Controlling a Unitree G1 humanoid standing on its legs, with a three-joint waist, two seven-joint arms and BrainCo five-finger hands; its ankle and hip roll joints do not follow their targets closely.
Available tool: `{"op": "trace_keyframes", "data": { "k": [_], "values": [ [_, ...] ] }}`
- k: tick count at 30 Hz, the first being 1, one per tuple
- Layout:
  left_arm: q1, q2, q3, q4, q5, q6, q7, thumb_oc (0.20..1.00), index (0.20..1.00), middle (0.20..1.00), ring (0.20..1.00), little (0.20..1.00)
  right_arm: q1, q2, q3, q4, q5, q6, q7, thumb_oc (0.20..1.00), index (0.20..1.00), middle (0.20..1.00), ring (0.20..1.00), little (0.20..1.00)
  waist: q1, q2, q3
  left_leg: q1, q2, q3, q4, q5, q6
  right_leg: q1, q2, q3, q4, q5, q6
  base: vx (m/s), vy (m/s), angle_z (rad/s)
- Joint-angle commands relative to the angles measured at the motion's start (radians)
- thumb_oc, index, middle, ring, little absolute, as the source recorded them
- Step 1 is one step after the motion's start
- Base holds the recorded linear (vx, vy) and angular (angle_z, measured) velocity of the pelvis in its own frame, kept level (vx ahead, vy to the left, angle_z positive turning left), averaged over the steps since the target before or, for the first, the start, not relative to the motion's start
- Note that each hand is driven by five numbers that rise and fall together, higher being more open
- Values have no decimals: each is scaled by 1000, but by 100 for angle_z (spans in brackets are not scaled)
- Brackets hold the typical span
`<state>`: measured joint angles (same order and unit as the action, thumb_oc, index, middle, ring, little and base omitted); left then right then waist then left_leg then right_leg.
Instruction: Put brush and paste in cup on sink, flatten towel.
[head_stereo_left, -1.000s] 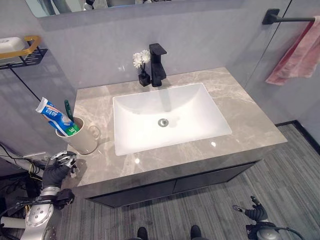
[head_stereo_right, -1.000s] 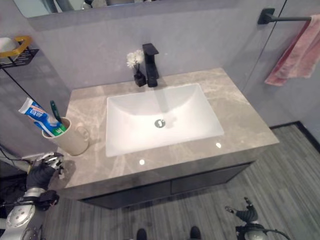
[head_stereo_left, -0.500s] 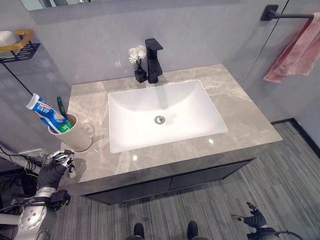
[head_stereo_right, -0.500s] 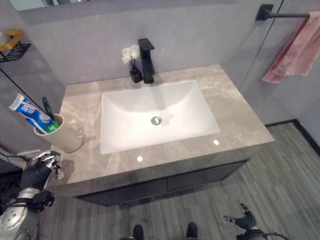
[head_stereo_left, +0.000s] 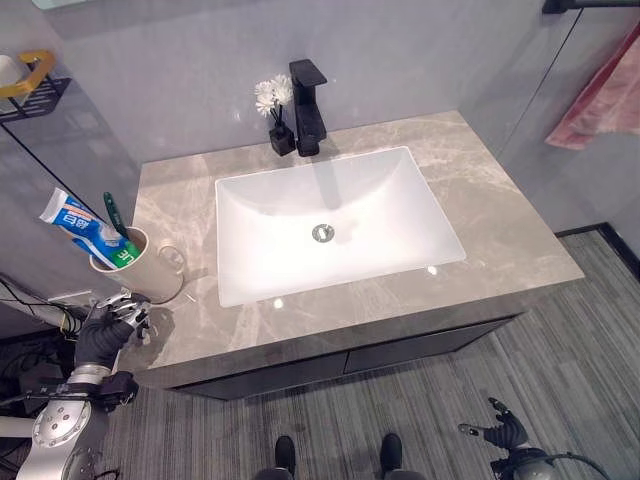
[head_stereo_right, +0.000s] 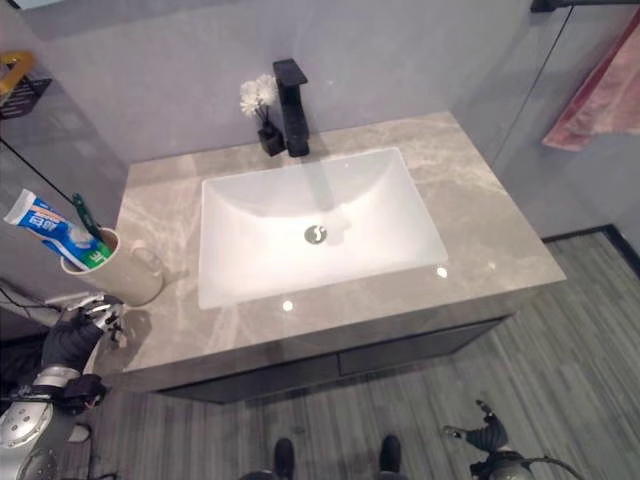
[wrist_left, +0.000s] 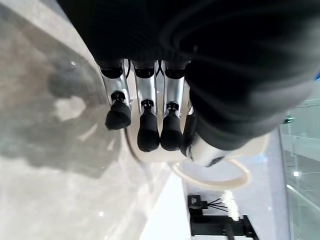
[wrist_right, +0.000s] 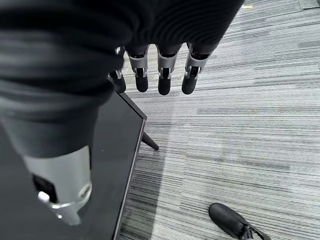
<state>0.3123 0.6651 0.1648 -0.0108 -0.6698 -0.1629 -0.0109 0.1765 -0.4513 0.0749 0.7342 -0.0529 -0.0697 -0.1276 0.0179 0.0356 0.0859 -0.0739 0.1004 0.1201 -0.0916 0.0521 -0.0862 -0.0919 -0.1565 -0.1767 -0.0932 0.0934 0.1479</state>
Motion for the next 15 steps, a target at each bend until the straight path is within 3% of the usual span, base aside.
{"op": "trace_keyframes", "data": {
  "k": [1,15],
  "values": [
    [-57,78,-2,0,-28,-29,-4,200,200,200,200,200,-52,-45,38,-15,-15,-24,-1,1000,1000,1000,1000,1000,-8,-49,25,-61,10,-24,4,47,-9,34,-65,-35,6,17,53,0,0,0],
    [-121,67,-28,26,5,-31,27,200,200,200,200,200,-66,-65,75,-43,-42,-21,-1,1000,1000,1000,1000,1000,-11,-69,49,-101,23,-19,4,55,-15,-16,-58,-20,6,21,53,0,0,0]
  ]
}}
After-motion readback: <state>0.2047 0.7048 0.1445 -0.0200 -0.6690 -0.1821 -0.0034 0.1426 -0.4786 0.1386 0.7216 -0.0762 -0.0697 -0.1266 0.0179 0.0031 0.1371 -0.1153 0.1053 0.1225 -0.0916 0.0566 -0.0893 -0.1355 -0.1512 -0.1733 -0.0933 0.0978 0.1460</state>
